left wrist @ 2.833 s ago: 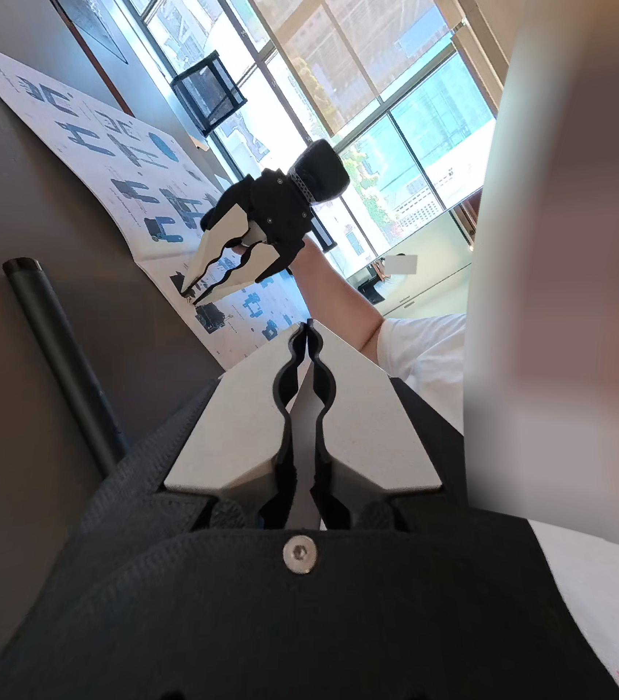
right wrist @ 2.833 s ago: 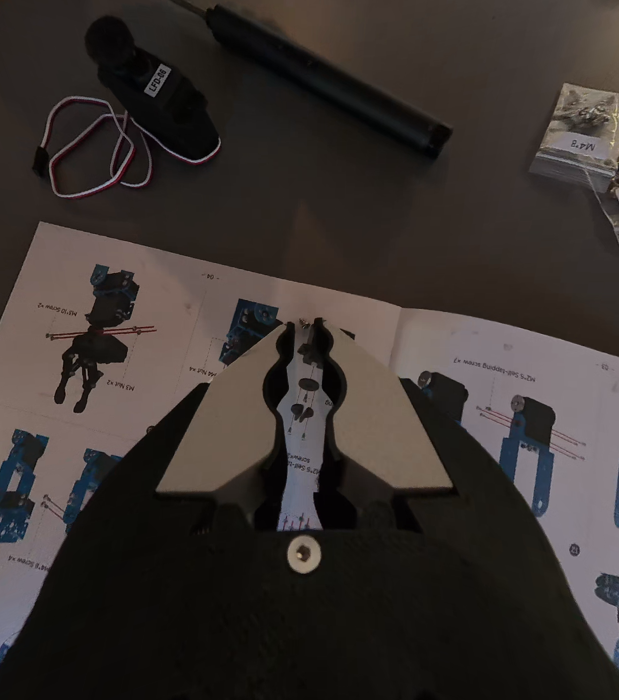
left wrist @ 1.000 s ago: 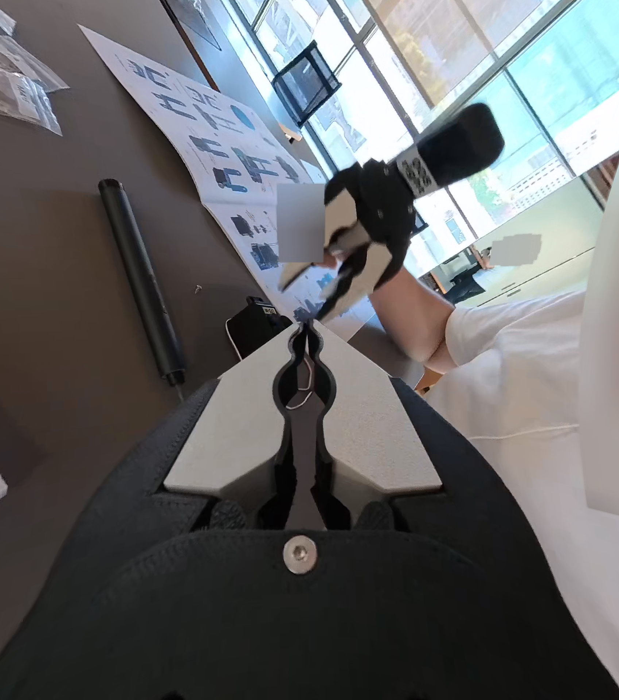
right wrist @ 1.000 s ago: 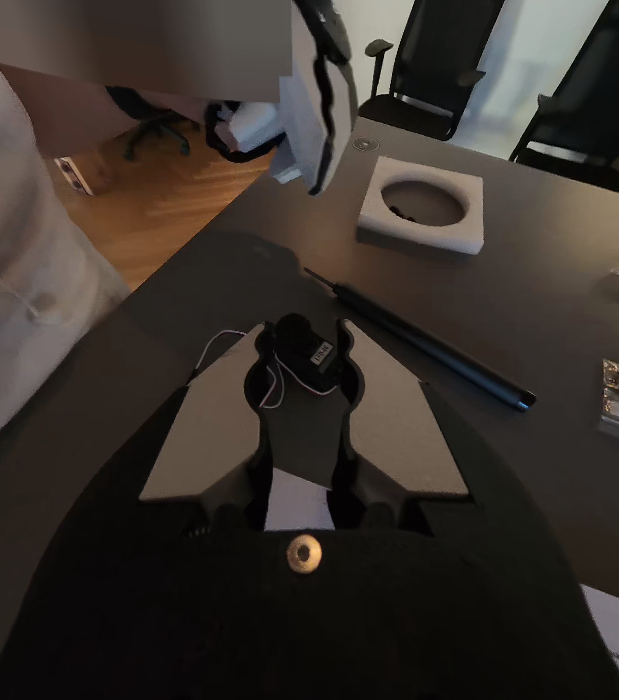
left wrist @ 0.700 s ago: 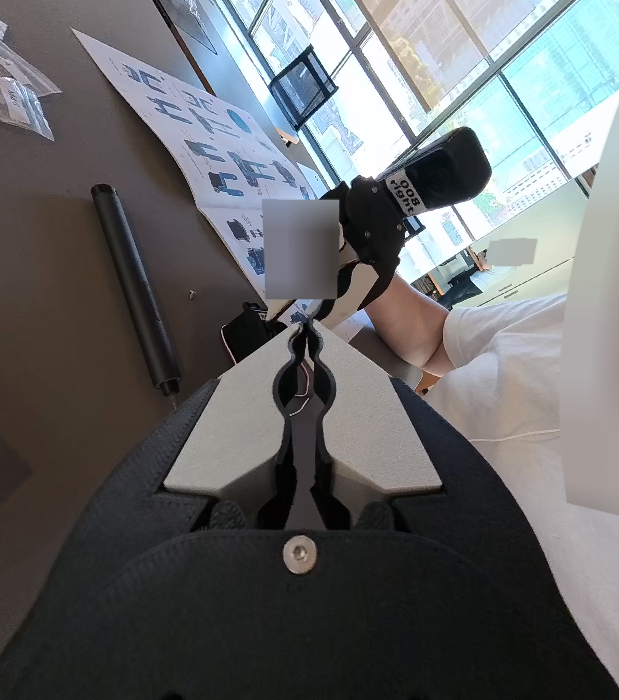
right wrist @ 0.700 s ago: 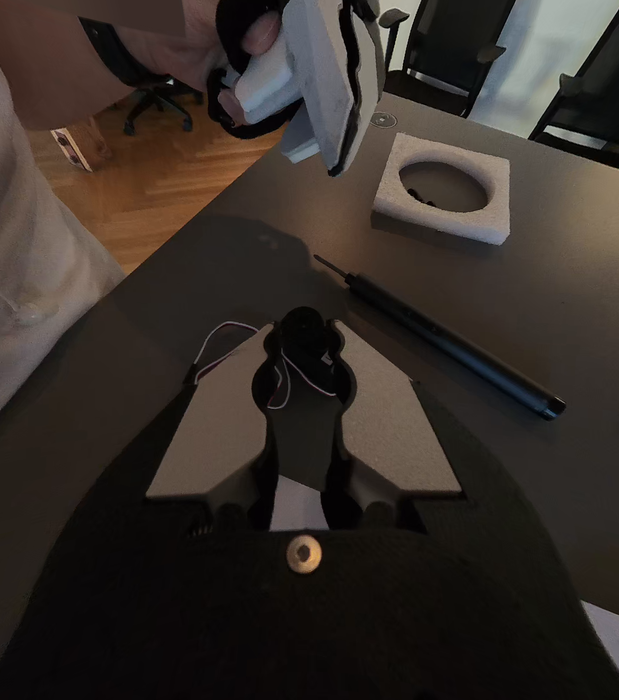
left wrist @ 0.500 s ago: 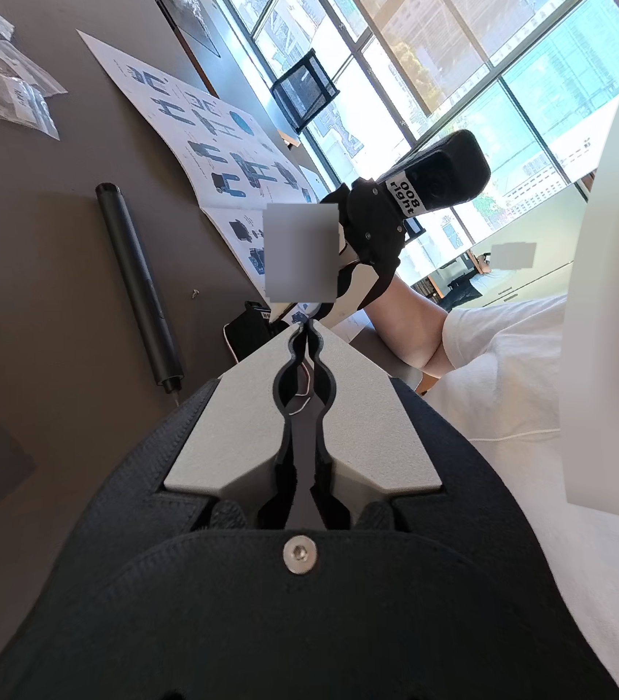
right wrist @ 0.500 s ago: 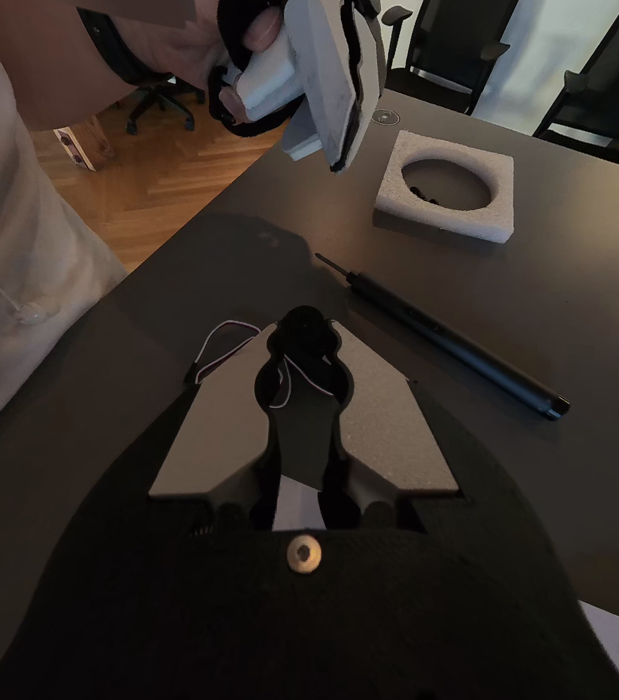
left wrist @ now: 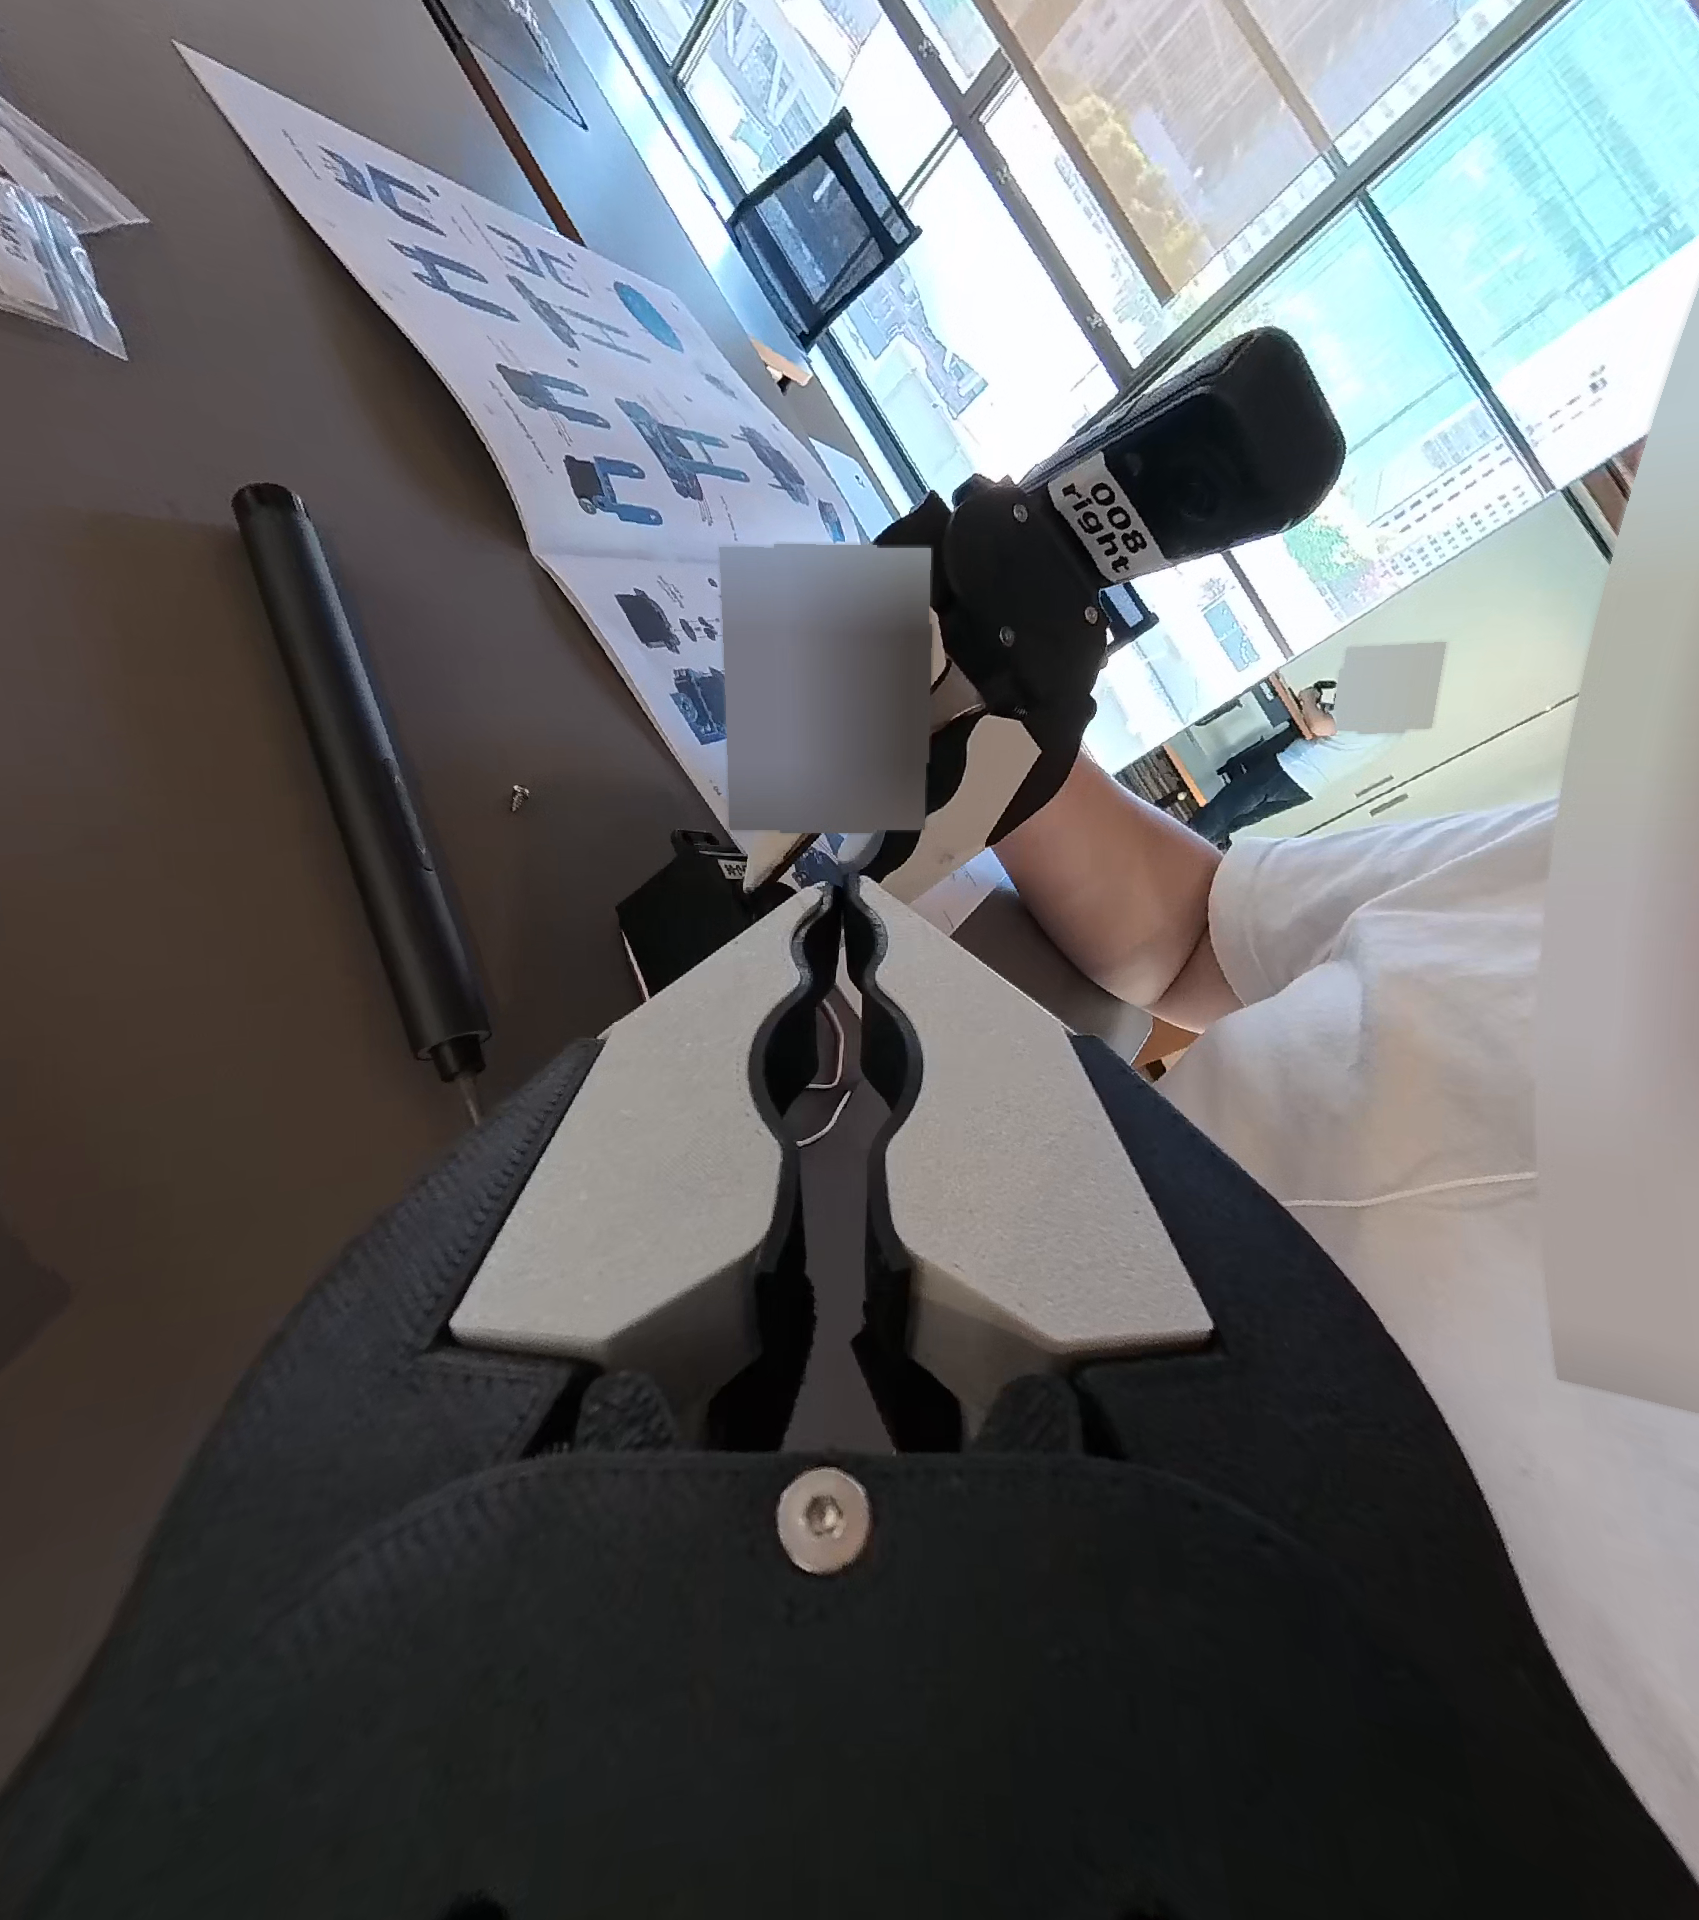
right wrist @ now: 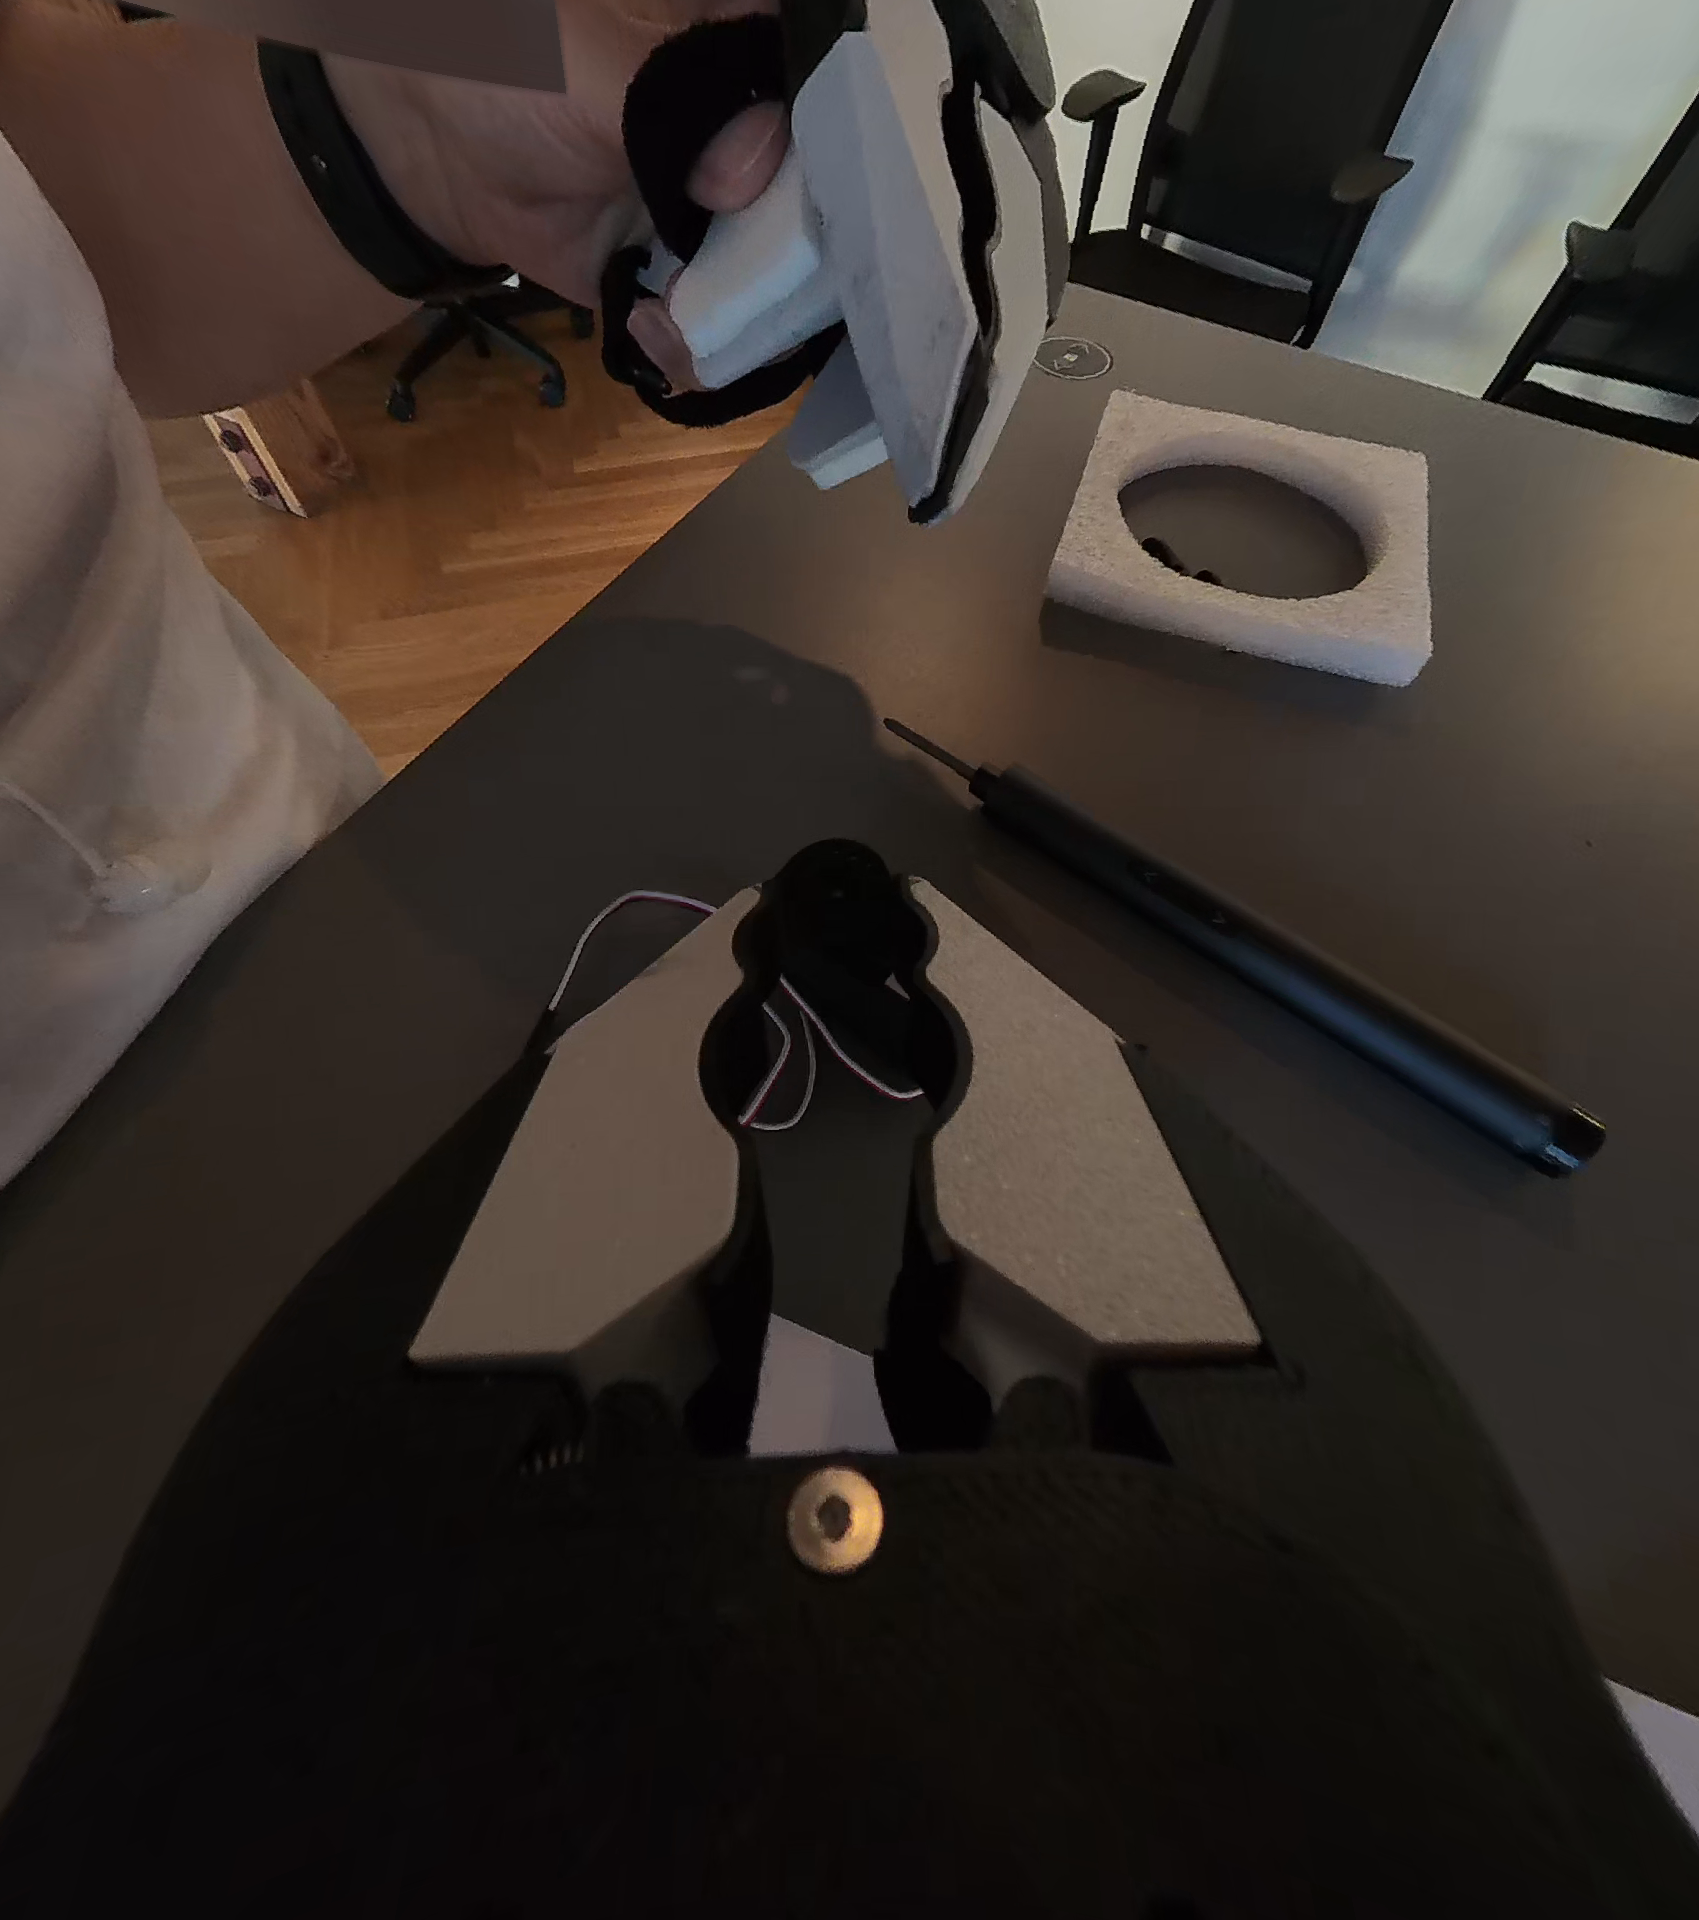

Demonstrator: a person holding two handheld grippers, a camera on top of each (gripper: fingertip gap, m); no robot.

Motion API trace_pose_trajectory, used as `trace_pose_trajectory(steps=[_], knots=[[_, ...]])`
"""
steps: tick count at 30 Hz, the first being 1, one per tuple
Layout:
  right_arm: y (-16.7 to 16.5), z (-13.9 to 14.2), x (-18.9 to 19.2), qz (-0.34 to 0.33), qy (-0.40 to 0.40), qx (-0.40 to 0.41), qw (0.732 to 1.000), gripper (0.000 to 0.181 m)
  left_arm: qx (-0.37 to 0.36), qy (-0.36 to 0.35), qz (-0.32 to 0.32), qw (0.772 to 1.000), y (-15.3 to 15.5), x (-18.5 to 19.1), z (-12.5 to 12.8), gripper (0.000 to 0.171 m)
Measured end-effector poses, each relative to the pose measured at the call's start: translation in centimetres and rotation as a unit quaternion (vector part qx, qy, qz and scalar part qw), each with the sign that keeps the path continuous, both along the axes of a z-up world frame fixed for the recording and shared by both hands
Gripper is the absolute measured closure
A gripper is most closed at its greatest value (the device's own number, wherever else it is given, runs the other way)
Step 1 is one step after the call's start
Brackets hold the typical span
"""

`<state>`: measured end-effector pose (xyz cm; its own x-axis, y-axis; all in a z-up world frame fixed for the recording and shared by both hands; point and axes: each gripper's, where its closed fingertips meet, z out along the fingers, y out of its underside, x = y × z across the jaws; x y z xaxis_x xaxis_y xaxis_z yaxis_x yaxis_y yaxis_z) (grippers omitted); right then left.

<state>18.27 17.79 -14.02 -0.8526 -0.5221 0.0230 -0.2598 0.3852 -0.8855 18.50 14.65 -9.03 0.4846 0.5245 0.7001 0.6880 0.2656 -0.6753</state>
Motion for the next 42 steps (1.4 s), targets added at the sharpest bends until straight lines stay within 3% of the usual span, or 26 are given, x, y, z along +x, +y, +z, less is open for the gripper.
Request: trace_pose_trajectory(steps=[24,31,38,42], knots=[[1.3,-0.1,-0.2,-0.045,-0.002,-0.007,0.999,0.154,-0.005,0.004,0.016,1.0,-0.7,1.3,0.1,0.171],[1.6,-0.2,-0.6,-0.053,0.024,-0.01,0.998,0.161,-0.005,0.004,0.008,1.0,-0.1,1.6,0.2,0.171],[1.3,-0.5,-0.8,0.011,0.123,0.068,0.99,0.161,-0.002,0.008,-0.012,1.0,0.4,1.6,0.5,0.171],[0.7,-0.5,-1.0,0.048,0.132,0.134,0.981,0.159,0.005,0.013,-0.033,0.999,0.6,1.4,0.4,0.171]])
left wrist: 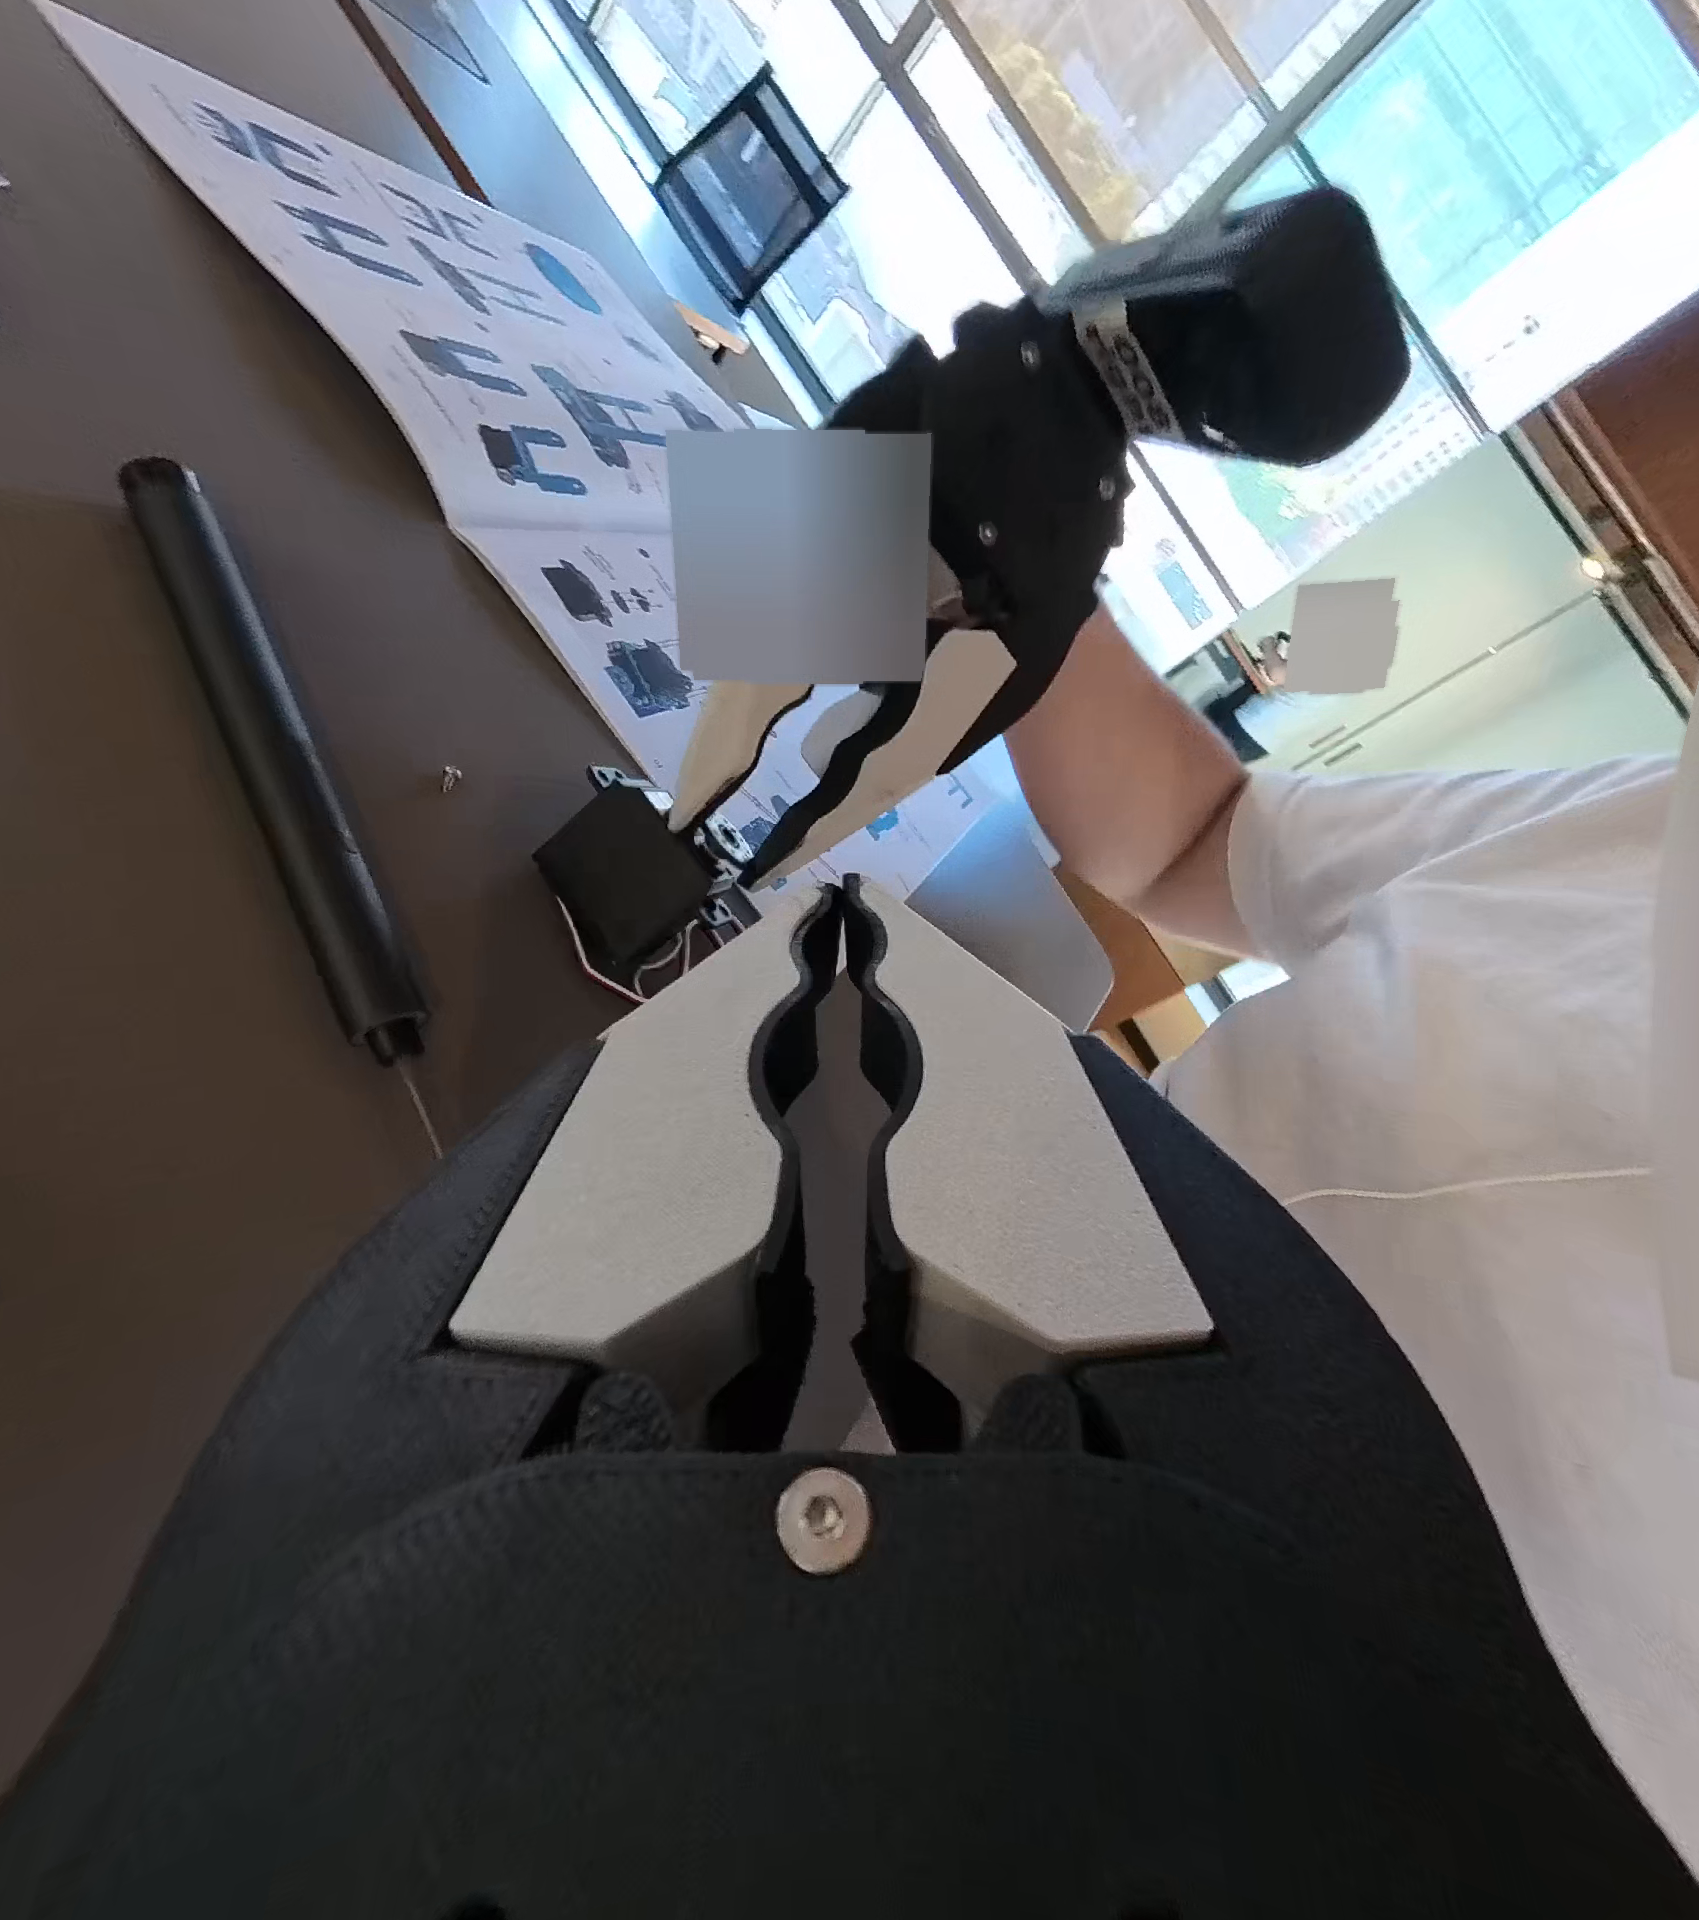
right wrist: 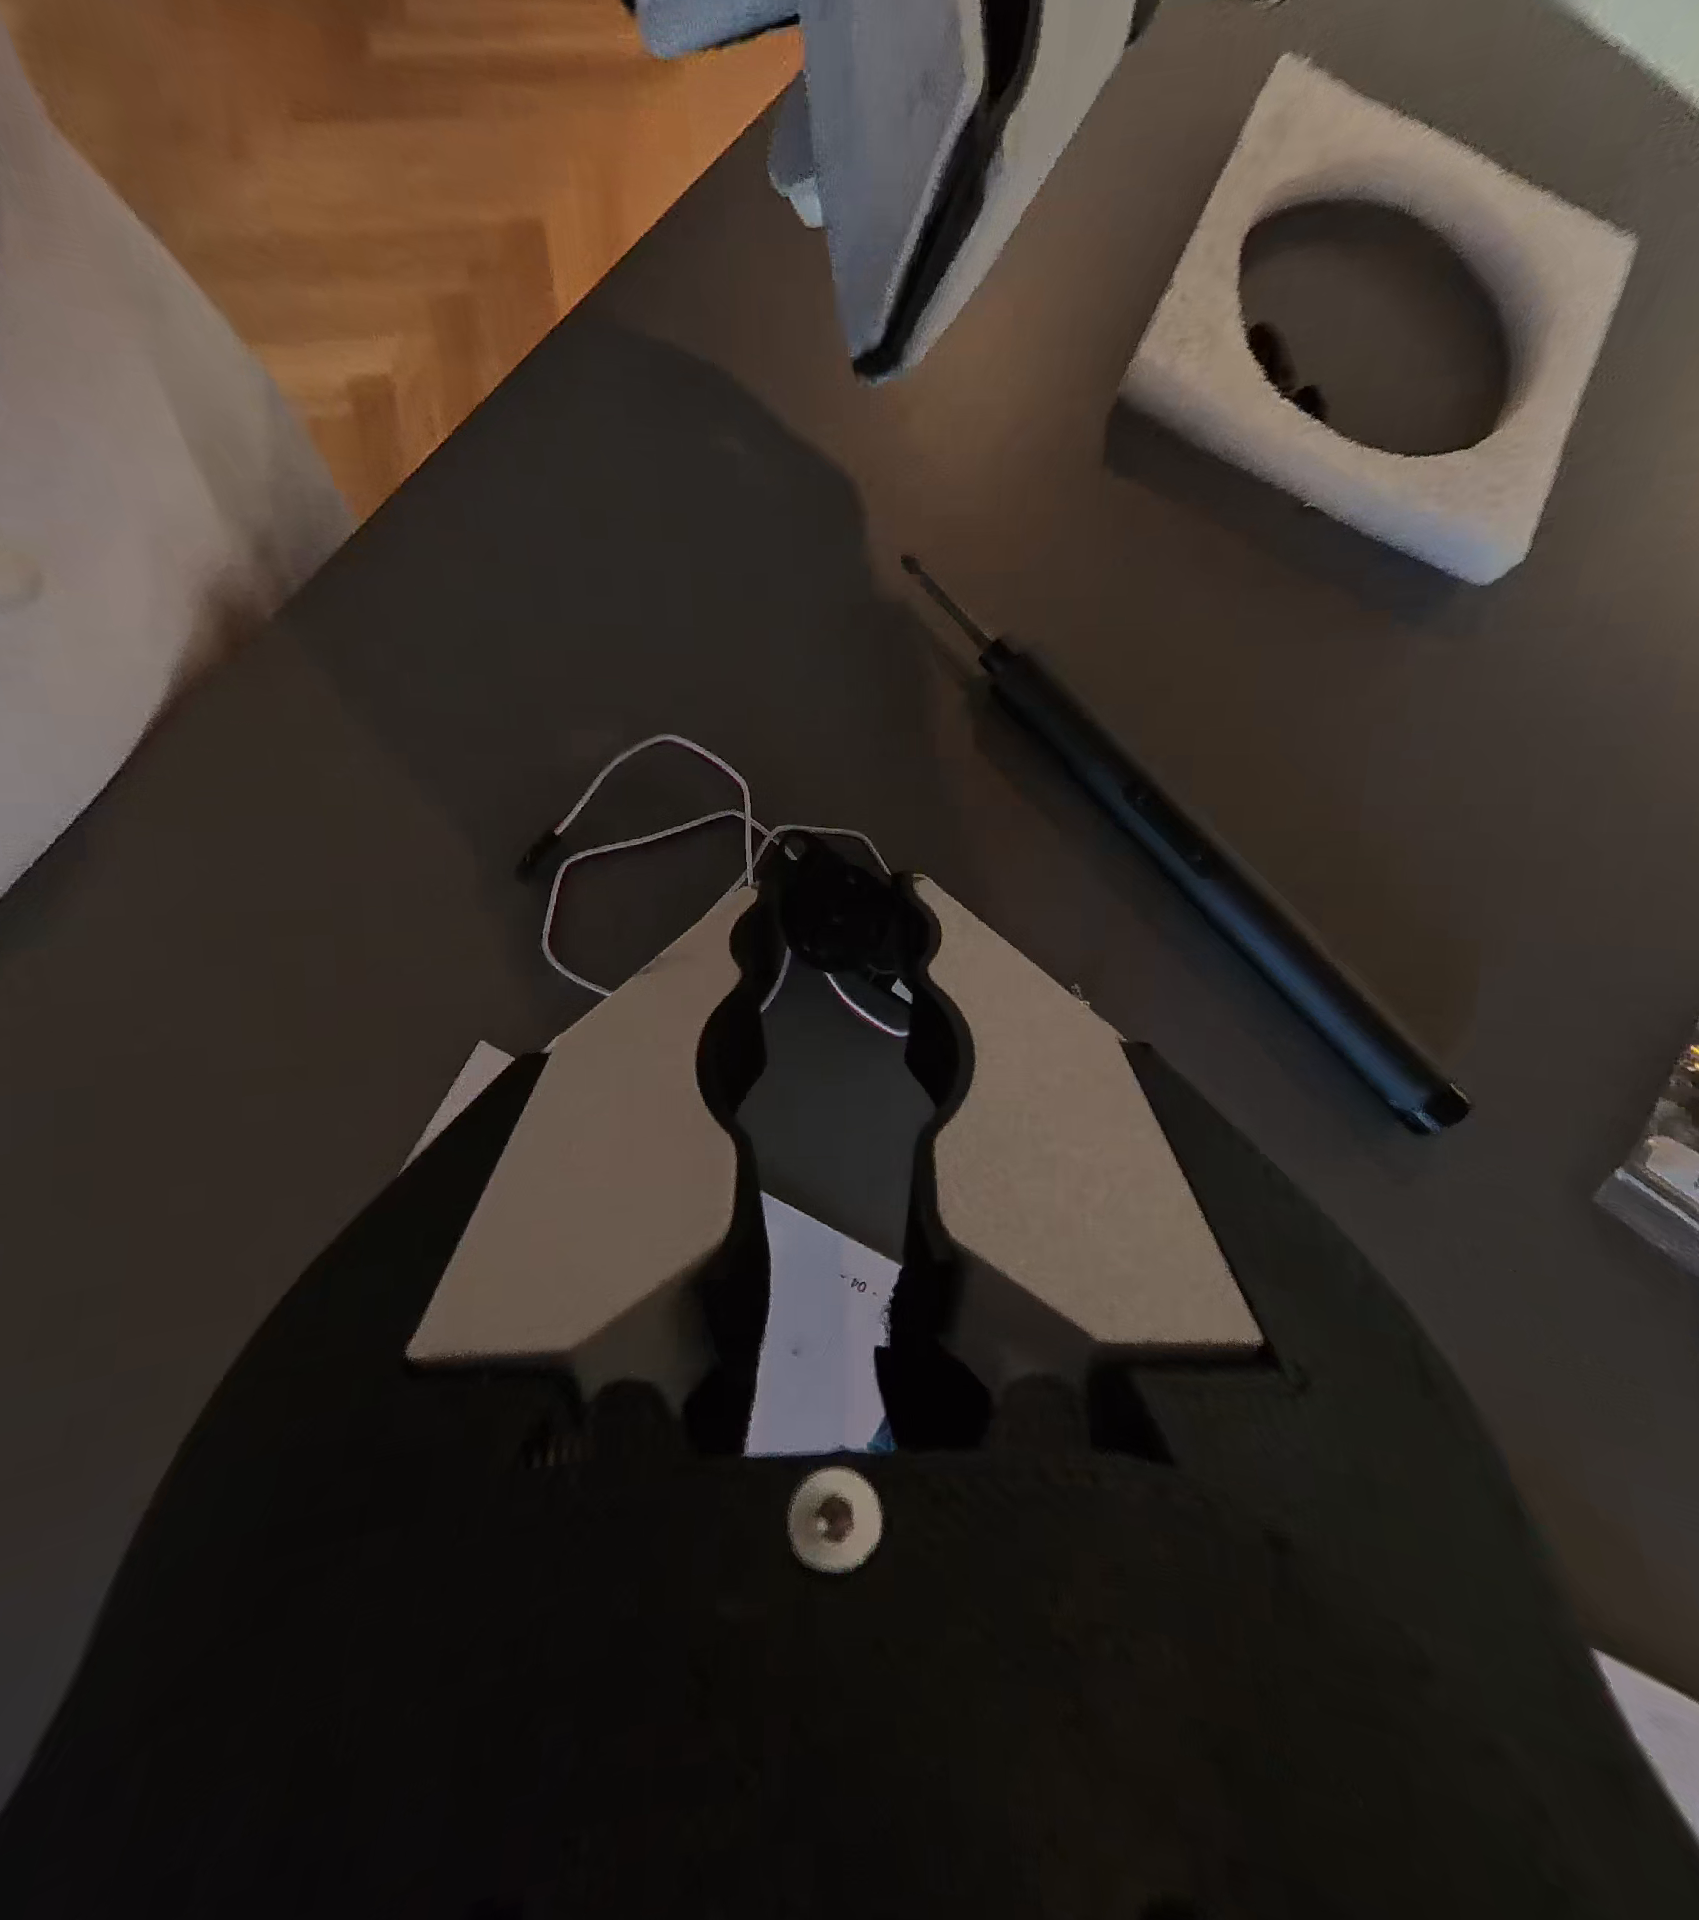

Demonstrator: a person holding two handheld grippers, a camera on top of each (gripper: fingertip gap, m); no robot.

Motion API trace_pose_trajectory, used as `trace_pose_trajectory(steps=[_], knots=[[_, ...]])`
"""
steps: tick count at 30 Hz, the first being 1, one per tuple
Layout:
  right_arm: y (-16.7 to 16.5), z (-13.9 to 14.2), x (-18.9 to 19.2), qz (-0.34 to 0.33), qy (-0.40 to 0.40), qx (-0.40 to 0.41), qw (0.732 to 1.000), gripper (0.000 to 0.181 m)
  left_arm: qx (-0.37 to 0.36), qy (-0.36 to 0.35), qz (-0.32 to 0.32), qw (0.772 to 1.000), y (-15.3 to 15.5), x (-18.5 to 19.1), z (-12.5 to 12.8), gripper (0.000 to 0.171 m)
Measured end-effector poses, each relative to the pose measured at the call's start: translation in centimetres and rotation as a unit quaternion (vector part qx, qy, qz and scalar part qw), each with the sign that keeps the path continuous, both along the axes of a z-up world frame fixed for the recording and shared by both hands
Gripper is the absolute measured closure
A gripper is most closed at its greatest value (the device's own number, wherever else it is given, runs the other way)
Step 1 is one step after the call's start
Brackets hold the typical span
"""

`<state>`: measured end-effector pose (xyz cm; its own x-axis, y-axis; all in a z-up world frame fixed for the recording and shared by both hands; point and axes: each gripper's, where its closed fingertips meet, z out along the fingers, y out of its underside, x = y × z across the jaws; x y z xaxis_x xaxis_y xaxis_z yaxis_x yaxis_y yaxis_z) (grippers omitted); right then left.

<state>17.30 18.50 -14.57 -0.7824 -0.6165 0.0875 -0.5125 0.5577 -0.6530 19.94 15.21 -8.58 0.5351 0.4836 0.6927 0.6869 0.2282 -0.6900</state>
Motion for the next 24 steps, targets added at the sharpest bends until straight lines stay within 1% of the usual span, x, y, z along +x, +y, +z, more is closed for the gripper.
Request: trace_pose_trajectory(steps=[4,10,11,16,20,24], knots=[[-0.4,-0.1,-0.2,0.006,-0.011,0.04,0.999,0.154,0.004,0.002,-0.029,1.0,-0.4,-0.5,-0.2,0.171],[0.0,-0.1,-1.1,-0.027,-0.018,0.063,0.997,0.148,-0.002,0.003,-0.083,0.997,-1.3,-1.8,0.2,0.171],[0.1,-0.1,-1.3,-0.037,-0.016,0.061,0.997,0.145,-0.005,0.006,-0.091,0.996,-1.5,-2.0,0.3,0.171],[0.6,0.0,-1.9,-0.091,-0.022,0.025,0.995,0.144,-0.008,0.021,-0.117,0.993,-1.9,-3.0,1.3,0.171],[0.9,0.0,-2.6,-0.135,-0.033,-0.001,0.99,0.142,-0.008,0.014,-0.134,0.991,-2.1,-3.2,0.8,0.171],[1.1,0.0,-2.8,-0.163,-0.054,-0.014,0.985,0.142,0.002,0.006,-0.14,0.99,-2.5,-3.5,0.4,0.171]])
